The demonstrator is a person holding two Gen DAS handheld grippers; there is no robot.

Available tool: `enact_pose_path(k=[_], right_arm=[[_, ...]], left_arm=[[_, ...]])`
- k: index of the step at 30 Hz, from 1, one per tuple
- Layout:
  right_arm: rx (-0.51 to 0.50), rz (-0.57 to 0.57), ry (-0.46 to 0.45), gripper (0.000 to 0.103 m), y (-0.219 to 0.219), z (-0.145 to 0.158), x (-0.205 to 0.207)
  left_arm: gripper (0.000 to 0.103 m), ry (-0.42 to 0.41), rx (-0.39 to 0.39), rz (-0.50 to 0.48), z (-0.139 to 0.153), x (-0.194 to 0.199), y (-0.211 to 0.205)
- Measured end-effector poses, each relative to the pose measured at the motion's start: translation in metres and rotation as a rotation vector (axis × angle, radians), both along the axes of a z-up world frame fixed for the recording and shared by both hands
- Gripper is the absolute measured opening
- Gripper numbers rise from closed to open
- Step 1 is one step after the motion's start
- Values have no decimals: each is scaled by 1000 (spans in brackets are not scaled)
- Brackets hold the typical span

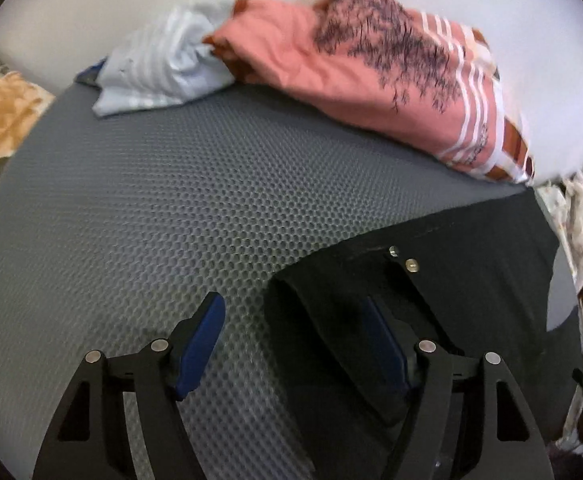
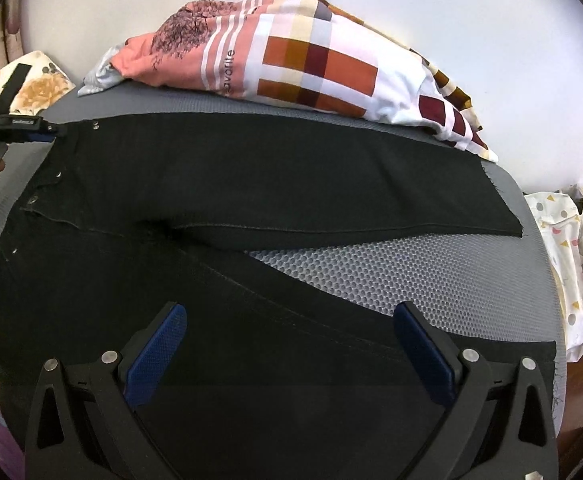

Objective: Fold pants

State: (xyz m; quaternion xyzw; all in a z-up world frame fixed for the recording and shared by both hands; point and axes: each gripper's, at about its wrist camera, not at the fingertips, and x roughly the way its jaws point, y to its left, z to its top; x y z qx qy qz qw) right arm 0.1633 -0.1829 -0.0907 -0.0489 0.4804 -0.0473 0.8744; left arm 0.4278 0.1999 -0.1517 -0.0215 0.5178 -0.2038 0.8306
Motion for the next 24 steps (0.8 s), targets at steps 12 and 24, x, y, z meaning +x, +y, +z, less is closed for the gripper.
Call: enact_pose_path(k=[12,24], right_arm=[[14,-4,25,102,1,-6,3],[523,23,-7,103,-41,23,65]], left_arm=[[22,-18,-1,50,9,-8,-24],[17,-315,-54,73,97,-130,-61]])
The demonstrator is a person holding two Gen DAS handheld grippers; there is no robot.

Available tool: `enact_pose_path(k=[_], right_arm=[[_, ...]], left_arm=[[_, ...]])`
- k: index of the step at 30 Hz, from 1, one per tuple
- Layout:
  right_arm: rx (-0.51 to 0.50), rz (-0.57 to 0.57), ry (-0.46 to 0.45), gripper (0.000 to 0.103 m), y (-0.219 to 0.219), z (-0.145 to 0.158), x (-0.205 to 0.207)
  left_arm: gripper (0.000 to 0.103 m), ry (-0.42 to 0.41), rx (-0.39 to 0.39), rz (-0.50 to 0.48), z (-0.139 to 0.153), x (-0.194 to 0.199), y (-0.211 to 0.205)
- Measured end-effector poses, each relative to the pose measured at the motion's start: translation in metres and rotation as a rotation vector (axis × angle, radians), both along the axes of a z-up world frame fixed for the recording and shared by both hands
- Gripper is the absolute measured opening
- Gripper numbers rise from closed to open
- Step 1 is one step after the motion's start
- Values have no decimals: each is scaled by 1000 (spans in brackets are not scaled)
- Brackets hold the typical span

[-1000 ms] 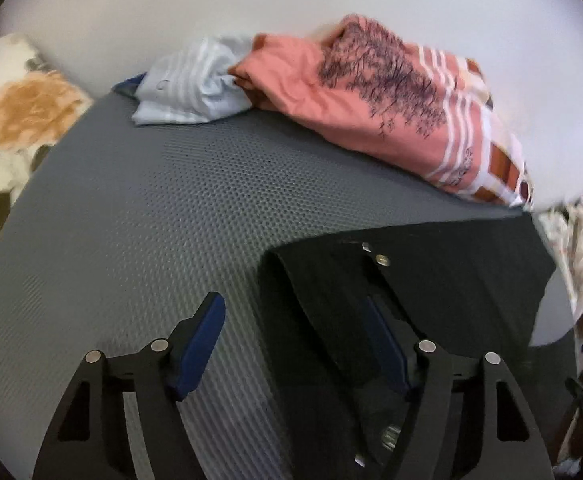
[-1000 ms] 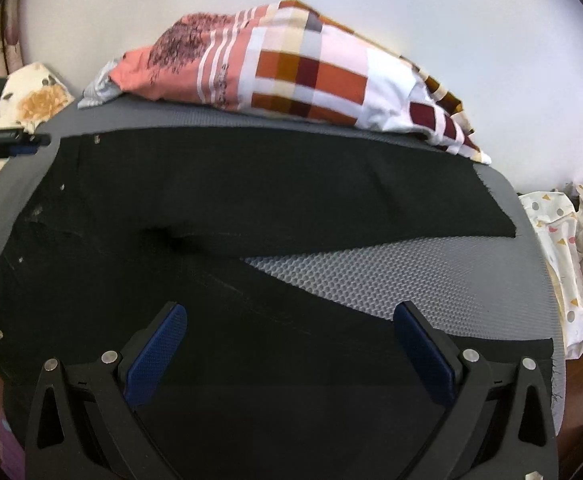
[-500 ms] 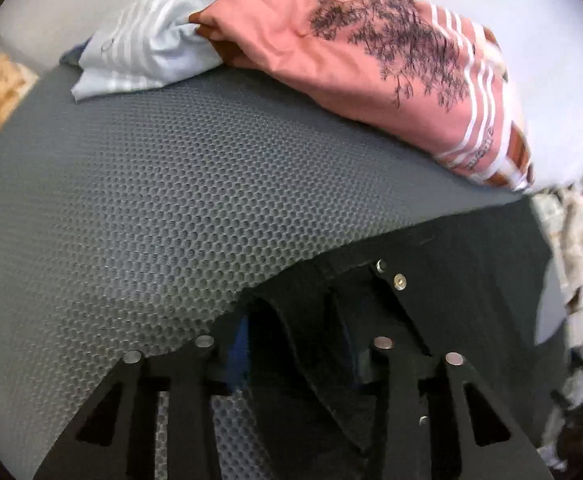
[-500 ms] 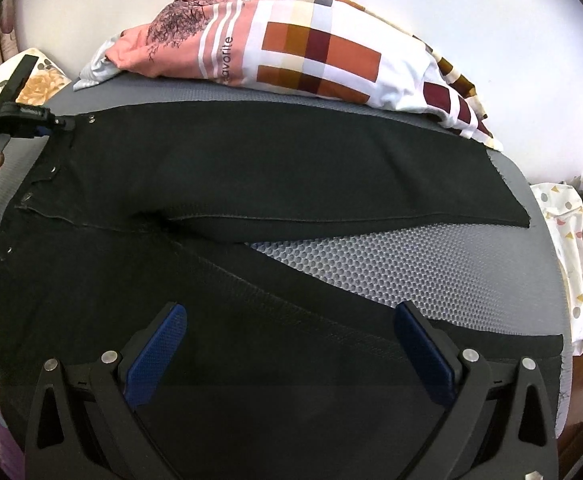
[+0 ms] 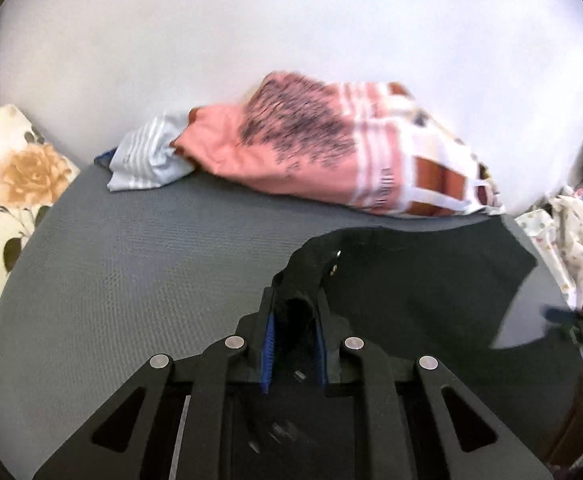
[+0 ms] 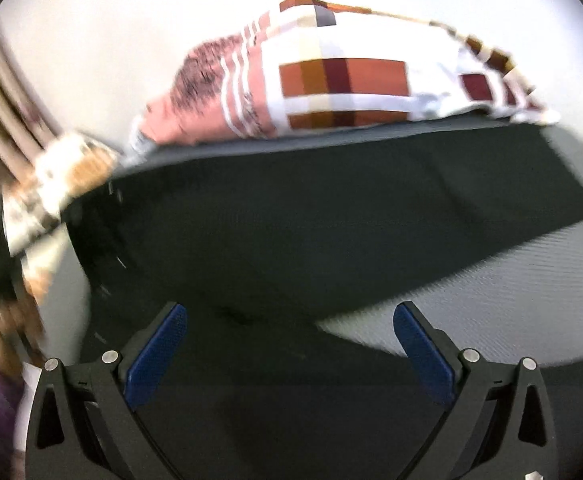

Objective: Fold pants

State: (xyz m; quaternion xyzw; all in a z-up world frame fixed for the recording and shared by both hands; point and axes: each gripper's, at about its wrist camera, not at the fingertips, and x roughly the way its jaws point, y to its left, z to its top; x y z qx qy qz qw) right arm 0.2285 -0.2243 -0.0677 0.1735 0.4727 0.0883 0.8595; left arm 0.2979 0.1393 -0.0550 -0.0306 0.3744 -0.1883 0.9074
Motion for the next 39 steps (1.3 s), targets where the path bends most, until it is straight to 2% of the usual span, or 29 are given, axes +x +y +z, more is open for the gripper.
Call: enact_pose_path(k=[3,6,10,12,13,14,17,21,25,28,32,35,39], right_arm=[[298,-2,69,102,-15,-11,38],[476,-30,139,98,-20,-27,75],[536,-56,204,92,-19,-48,114],[553,-88,265,69,-21,-68,131],[550,-107,290,37,-22,-76,134],[548,-113,306,10,-24,-81,137],[531,-128,282,8,-23,-85,124],[365,-69,136,8,-9,-45,67],[301,-25,72,8,2,-19,2],[302,-5,84,7,8,-17,-45],[278,35,138,7,24,-31,-93],[276,51,191,7,28,-50,-112],[256,51,231,7,37,-67,-121]], left_arm=[[17,-32,-20,-3,6,-39,-8],[17,-46,-29,6,6,-73,-13],[17,-31,-46,20,2,-103,-19],[17,-11,-60,24,-1,-111,-20],[17,-4,-59,27,-3,-114,-20],[17,7,-61,29,-6,-114,-20],[17,35,-56,42,-11,-117,-18],[17,69,-39,62,-12,-127,-6],[17,99,3,81,-16,-150,8],[18,129,29,99,-23,-165,16],[18,172,64,130,-38,-183,25],[18,181,81,143,-49,-196,31],[18,162,152,137,-61,-207,28]])
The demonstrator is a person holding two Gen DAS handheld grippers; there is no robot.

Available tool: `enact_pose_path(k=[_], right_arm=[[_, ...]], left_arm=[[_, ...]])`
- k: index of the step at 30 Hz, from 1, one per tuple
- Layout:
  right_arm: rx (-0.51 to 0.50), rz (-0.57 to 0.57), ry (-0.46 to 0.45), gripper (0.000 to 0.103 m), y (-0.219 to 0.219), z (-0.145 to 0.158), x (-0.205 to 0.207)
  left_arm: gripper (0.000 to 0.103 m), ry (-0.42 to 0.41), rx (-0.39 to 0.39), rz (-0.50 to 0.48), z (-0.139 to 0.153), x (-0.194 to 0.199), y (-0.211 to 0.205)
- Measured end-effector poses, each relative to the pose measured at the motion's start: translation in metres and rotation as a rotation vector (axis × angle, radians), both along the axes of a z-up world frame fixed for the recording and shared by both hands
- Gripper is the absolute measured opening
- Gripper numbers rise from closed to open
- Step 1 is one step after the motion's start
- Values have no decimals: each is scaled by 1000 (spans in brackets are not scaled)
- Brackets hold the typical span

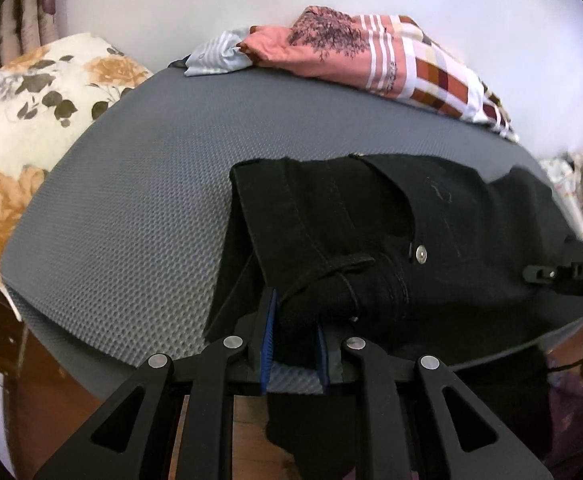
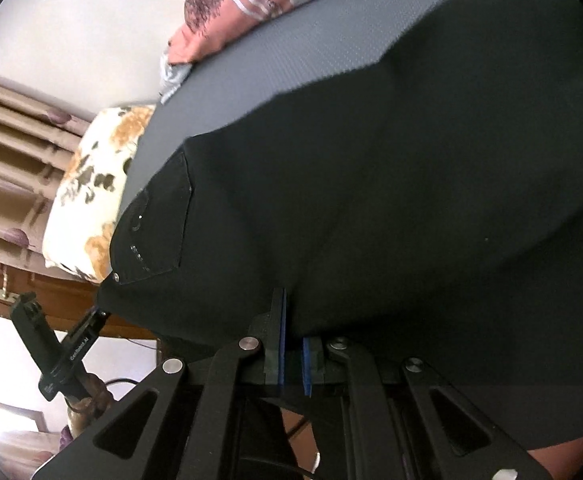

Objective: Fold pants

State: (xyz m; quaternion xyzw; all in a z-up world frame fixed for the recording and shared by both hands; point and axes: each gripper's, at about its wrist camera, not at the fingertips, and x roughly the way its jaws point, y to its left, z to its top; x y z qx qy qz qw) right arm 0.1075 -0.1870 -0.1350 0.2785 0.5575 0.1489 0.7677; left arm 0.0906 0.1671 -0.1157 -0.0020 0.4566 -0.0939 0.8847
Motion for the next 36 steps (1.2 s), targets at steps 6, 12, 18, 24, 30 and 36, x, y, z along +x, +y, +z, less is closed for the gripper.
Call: enact_pose_path(k=[6,12,18,24,30,36], right_arm=[[-31,15,-8,7,11,-4,-4],[-34,47,10,7,21,-10,-10],[-30,58,14,7,24,-12,-12],[-13,58,18,7,25,-14,-12],[141,26,11,8,16,-25,-14],[294,-45,-11,11,-7,-32,-14]], left_arm=[[24,-42,120,-4,-12,3,-3],[56,-34,187,95,-19,2,22],[69,-80,258,247,0,-6,61],[69,-215,154,274,60,-18,68],[69,-125,54,-9,44,-4,-19],[69,35,45,-81,-19,7,-48]])
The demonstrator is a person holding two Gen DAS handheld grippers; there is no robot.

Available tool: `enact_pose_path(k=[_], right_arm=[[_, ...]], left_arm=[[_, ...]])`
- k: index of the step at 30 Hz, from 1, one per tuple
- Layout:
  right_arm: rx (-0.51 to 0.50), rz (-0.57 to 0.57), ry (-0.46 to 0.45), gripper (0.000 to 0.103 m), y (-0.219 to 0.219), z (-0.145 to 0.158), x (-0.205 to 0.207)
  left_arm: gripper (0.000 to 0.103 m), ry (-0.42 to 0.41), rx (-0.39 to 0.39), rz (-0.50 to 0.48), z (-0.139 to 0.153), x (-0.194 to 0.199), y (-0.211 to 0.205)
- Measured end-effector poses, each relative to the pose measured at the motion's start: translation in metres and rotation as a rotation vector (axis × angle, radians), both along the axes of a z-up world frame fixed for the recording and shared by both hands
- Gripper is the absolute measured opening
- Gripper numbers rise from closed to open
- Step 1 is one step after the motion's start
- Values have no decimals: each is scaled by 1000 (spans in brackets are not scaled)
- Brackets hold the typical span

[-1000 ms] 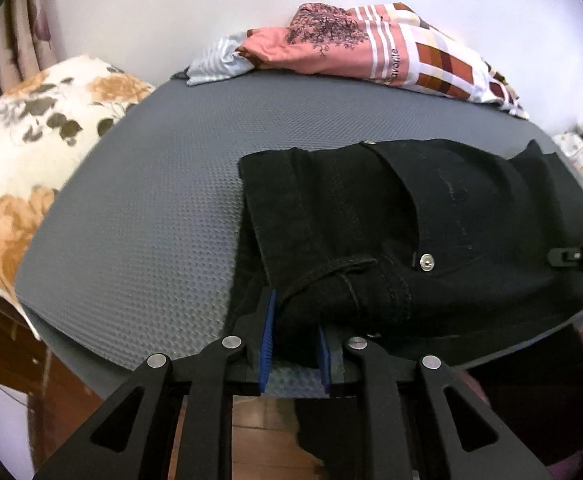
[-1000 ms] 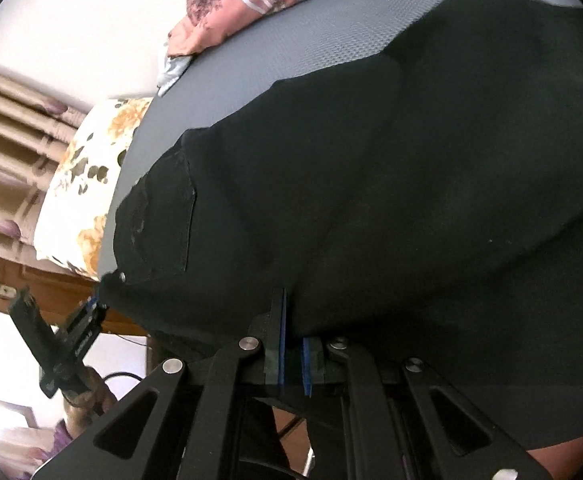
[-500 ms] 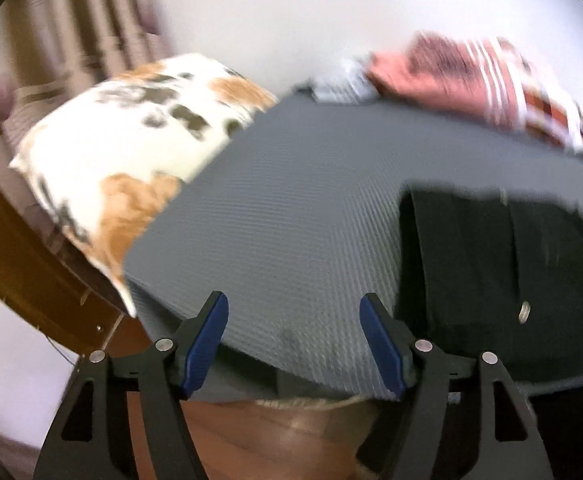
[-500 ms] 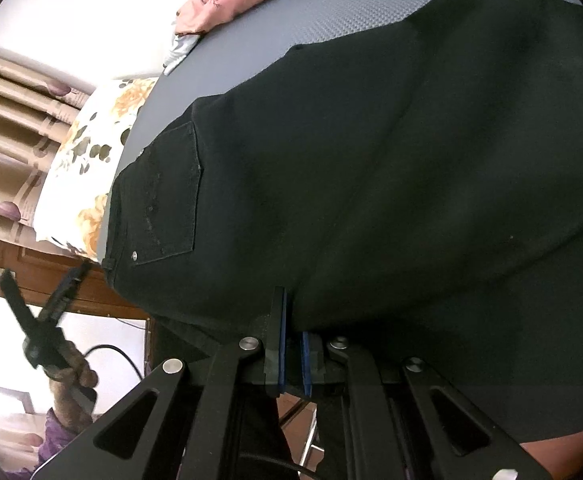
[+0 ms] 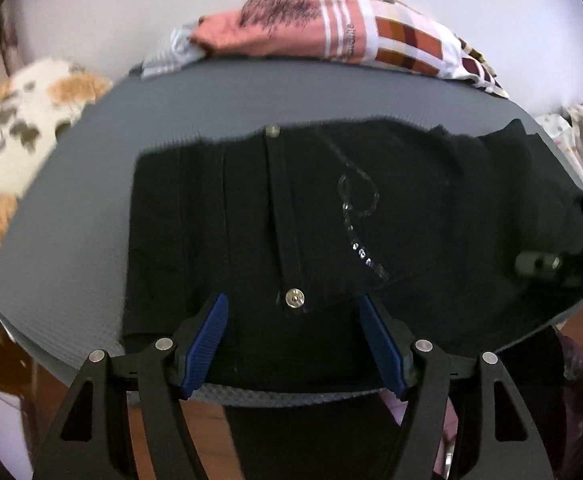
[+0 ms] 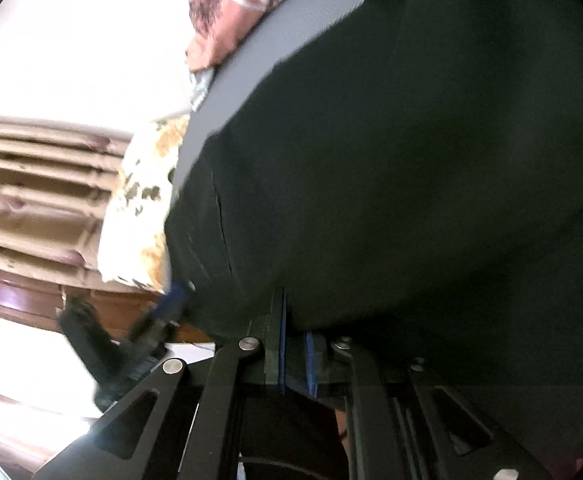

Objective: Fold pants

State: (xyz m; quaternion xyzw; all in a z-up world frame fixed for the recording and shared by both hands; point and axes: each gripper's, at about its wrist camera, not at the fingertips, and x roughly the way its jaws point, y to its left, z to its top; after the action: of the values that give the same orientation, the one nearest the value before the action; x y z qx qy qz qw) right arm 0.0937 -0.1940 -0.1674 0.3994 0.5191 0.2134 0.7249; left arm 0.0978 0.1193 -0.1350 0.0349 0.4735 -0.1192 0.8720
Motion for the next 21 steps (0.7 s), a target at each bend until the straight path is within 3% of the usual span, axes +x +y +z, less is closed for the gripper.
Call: enact_pose_path(k=[4,9,14,18,21], right_arm=[[41,-108,-41,15,-37,5,11],[67,-322,-62,16,-118,6,24],[4,-515,-91,18,-198,10,25],[-31,-572,-80,18,-249,10,35],[-85,-567,-95,8,-266,16,41]], left_arm=[[69,-18,6,0,1,-2,-4],[69,-39,38,-13,0,-9,-7],[69,-36,39,-13,-2,-7,-8],[69,-41,52,-19,-3,-7,-8],[69,-47,66,-24,-5,-7,-10]])
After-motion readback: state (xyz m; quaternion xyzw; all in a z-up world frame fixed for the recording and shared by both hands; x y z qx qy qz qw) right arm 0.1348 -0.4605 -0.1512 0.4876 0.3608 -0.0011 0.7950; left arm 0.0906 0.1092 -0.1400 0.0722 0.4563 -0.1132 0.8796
